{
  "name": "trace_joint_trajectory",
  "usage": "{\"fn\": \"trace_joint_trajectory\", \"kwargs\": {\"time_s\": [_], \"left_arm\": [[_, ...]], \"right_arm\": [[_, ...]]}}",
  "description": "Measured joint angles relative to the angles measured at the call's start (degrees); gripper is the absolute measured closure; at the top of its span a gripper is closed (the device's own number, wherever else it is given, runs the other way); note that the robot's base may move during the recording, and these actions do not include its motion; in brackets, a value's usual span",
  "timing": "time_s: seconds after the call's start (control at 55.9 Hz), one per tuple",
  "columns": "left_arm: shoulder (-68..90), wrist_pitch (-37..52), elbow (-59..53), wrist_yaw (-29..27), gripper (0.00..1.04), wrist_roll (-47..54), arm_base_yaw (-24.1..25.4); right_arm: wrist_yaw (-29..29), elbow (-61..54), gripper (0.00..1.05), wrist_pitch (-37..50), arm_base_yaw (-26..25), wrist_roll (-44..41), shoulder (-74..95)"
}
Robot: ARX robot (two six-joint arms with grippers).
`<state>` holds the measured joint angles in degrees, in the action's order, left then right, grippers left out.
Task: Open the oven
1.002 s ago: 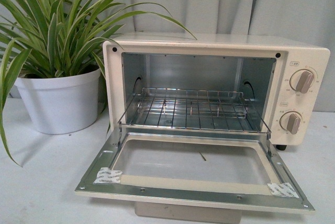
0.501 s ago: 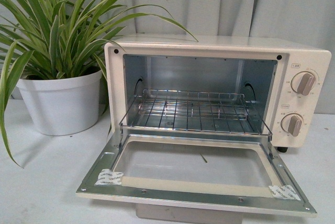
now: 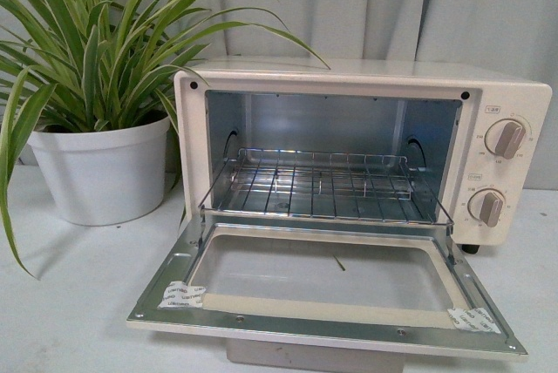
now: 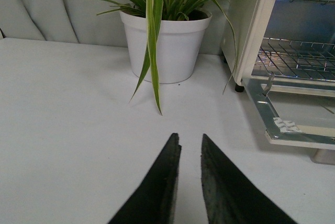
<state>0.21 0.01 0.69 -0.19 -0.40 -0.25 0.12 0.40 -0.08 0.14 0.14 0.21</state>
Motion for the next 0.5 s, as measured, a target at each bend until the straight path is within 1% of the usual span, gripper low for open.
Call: {"fn": "trace_joint_trajectory", "kwargs": {"time_s": [0.072,0.107,0.125,0.161,0.179,0.251,0.322,0.34,0.376,0.394,0.43,0.501], "left_arm": [[0.0,0.02,0.0,-0.02,0.67,0.0,0.0],[0.0,0.0,0.0,0.0,0.6,0.0,0.0],[0.0,0.02,0.0,0.0,0.56,0.0,0.0],[0.0,0.02,0.0,-0.02,0.51,0.02,0.0],[0.0,0.0,0.0,0.0,0.47,0.0,0.0],[0.0,0.0,0.0,0.0,0.31,0.0,0.0],[0.0,0.0,0.0,-0.02,0.17,0.0,0.0],[0.0,0.0,0.0,-0.02,0.15,0.0,0.0],[0.0,0.02,0.0,0.0,0.08,0.0,0.0],[0.0,0.02,0.0,-0.02,0.05,0.11,0.0],[0.0,0.0,0.0,0.0,0.07,0.13,0.0],[0.0,0.0,0.0,-0.02,0.06,0.13,0.0]], "right_arm": [[0.0,0.0,0.67,0.0,0.0,0.0,0.0],[0.0,0.0,0.6,0.0,0.0,0.0,0.0],[0.0,0.0,0.58,0.0,0.0,0.0,0.0],[0.0,0.0,0.51,0.0,0.0,0.0,0.0],[0.0,0.0,0.49,0.0,0.0,0.0,0.0],[0.0,0.0,0.31,0.0,0.0,0.0,0.0],[0.0,0.0,0.19,0.0,0.0,0.0,0.0],[0.0,0.0,0.15,0.0,0.0,0.0,0.0],[0.0,0.0,0.09,0.0,0.0,0.04,0.0],[0.0,0.0,0.07,0.0,0.0,0.07,0.0],[0.0,0.0,0.1,0.0,0.0,0.04,0.0],[0.0,0.0,0.09,0.0,0.0,0.04,0.0]]}}
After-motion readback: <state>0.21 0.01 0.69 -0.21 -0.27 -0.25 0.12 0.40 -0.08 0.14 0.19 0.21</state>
